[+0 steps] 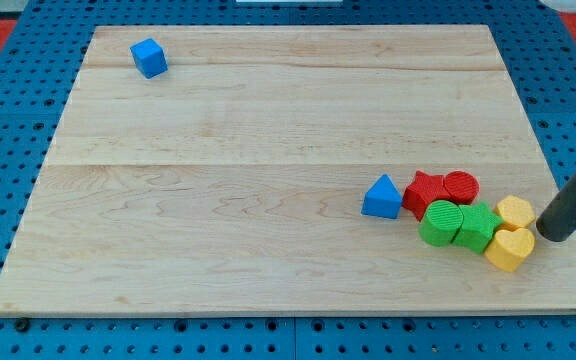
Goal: Separate the yellow blocks
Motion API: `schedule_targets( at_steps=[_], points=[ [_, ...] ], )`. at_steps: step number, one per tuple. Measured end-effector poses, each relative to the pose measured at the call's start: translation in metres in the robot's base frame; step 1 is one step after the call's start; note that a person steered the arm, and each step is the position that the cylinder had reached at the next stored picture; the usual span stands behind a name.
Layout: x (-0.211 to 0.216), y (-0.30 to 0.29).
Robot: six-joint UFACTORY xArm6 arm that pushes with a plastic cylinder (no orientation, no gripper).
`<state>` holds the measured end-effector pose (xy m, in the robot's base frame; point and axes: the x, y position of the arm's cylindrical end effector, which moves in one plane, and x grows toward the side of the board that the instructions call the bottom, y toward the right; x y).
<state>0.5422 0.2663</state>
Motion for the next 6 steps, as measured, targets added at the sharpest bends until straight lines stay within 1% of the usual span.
schedule_targets(
  at_steps=[1, 2, 4, 5, 6],
  points=[
    [0.022, -0.007],
    [0.005, -0.023],
    [-0.056, -0.023],
    [-0.055, -0.023],
    [-0.018, -0.025]
  ],
)
